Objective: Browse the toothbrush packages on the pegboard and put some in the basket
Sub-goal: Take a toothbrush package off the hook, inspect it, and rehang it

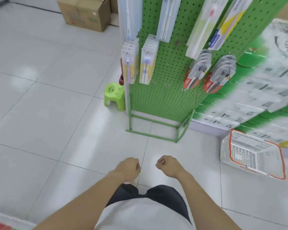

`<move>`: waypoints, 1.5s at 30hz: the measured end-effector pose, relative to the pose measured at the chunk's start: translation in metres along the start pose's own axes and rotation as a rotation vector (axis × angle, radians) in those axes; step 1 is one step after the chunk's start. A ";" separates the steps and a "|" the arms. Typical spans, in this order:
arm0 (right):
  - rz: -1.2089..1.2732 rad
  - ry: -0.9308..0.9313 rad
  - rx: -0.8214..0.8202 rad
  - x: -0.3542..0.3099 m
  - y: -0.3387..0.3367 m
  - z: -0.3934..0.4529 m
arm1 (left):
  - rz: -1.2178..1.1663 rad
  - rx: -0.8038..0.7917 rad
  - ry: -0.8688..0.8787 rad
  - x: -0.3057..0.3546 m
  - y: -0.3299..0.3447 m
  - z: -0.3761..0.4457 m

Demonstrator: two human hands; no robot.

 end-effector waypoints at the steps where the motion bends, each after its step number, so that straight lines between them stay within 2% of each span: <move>1: 0.011 0.002 0.026 -0.012 -0.014 0.011 | 0.006 0.005 0.010 -0.002 -0.022 0.014; 4: 0.041 0.000 0.079 -0.047 -0.047 0.044 | 0.029 0.027 0.029 -0.003 -0.085 0.049; 8: 0.043 -0.060 0.057 -0.088 -0.080 0.088 | 0.004 0.084 0.025 0.007 -0.149 0.086; 17: 0.123 -0.430 0.182 -0.223 -0.190 0.151 | 0.028 0.144 -0.015 0.063 -0.288 0.116; 22: 0.260 -0.618 0.329 -0.290 -0.245 0.149 | -0.203 0.416 -0.052 0.077 -0.380 0.116; 25: 0.418 -0.702 0.432 -0.323 -0.265 0.141 | -0.388 0.670 -0.045 0.076 -0.429 0.108; 27: 0.506 -0.738 0.476 -0.344 -0.270 0.140 | -0.542 0.839 0.021 0.081 -0.455 0.102; 29: 0.524 -0.754 0.526 -0.361 -0.271 0.144 | -0.634 0.916 0.159 0.090 -0.473 0.101; 32: 0.505 -0.765 0.555 -0.384 -0.268 0.153 | -0.699 0.910 0.292 0.101 -0.488 0.107; 37: 0.505 -0.794 0.579 -0.411 -0.262 0.159 | -0.728 0.959 0.347 0.105 -0.504 0.113; 45: 0.614 -0.759 0.778 -0.421 -0.256 0.157 | -0.719 0.951 0.496 0.106 -0.520 0.103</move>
Point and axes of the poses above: each hand's wrist, its own z-axis towards the middle knuckle, its own y-axis out of the palm, x = y × z, the point moved 5 cm from there along z, towards the middle knuckle, and after that the axes turned 3 degrees about -y, right-handed, at the moved point
